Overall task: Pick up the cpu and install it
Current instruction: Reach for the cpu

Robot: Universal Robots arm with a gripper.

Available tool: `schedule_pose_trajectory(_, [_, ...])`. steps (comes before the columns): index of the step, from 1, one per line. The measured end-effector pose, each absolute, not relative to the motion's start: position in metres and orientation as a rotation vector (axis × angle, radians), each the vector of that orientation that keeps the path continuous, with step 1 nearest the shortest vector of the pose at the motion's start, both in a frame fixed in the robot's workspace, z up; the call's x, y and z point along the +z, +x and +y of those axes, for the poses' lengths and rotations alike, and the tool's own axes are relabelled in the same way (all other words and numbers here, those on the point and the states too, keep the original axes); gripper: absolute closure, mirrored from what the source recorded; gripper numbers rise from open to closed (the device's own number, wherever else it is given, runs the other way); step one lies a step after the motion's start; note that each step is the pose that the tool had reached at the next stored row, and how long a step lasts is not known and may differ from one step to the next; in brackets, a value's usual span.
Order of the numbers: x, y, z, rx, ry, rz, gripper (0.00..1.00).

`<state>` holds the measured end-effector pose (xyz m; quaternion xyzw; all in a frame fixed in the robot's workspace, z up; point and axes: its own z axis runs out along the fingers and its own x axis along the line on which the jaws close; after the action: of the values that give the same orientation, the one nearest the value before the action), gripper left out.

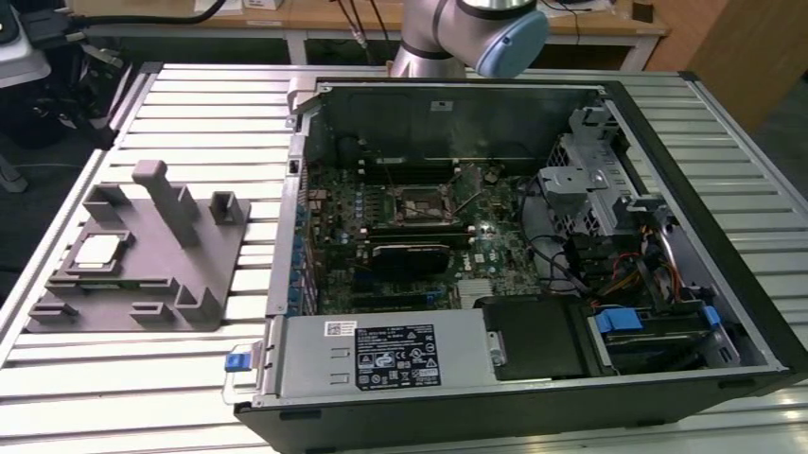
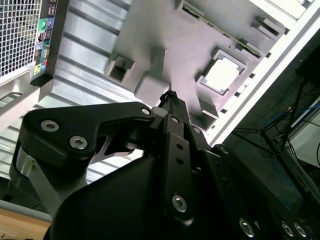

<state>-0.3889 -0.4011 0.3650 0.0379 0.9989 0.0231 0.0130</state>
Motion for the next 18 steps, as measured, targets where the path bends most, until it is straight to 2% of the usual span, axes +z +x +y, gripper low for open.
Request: schedule_pose_trajectory(18, [0.348, -0.413, -0.402, 0.072, 0.118, 3.112, 0.89])
